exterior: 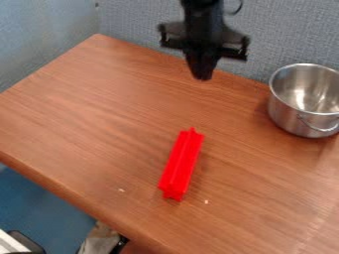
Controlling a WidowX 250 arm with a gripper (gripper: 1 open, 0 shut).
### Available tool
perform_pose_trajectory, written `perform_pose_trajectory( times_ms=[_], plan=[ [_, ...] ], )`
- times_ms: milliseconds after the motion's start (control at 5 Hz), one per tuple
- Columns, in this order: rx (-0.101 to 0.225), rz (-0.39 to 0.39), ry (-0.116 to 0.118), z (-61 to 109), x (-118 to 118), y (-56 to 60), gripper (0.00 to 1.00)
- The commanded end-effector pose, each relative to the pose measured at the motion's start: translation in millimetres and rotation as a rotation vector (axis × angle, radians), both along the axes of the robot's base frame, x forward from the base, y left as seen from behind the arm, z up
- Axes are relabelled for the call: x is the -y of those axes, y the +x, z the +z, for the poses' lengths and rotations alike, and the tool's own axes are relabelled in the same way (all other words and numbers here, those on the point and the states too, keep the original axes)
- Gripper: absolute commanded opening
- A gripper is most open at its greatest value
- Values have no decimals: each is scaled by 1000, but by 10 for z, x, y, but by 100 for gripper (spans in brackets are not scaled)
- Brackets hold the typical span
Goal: Move the red object from the metal pot to the table
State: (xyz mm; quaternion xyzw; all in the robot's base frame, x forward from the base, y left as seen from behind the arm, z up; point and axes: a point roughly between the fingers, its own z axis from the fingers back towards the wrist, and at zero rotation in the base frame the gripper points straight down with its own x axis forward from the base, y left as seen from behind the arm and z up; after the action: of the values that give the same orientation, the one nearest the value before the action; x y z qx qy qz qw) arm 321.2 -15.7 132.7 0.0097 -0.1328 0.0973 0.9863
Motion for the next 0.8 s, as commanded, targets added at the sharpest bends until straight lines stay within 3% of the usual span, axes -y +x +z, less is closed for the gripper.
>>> perform_pose_trajectory(
  times_ms=[0, 200, 400, 600],
  plan=[
    [14, 38, 31, 246, 322, 70, 0],
    [-69, 79, 80, 135, 508, -3, 0],
    [-90, 108, 80, 255, 512, -72, 100],
    [-132, 134, 89, 299, 553, -28, 100]
  ],
)
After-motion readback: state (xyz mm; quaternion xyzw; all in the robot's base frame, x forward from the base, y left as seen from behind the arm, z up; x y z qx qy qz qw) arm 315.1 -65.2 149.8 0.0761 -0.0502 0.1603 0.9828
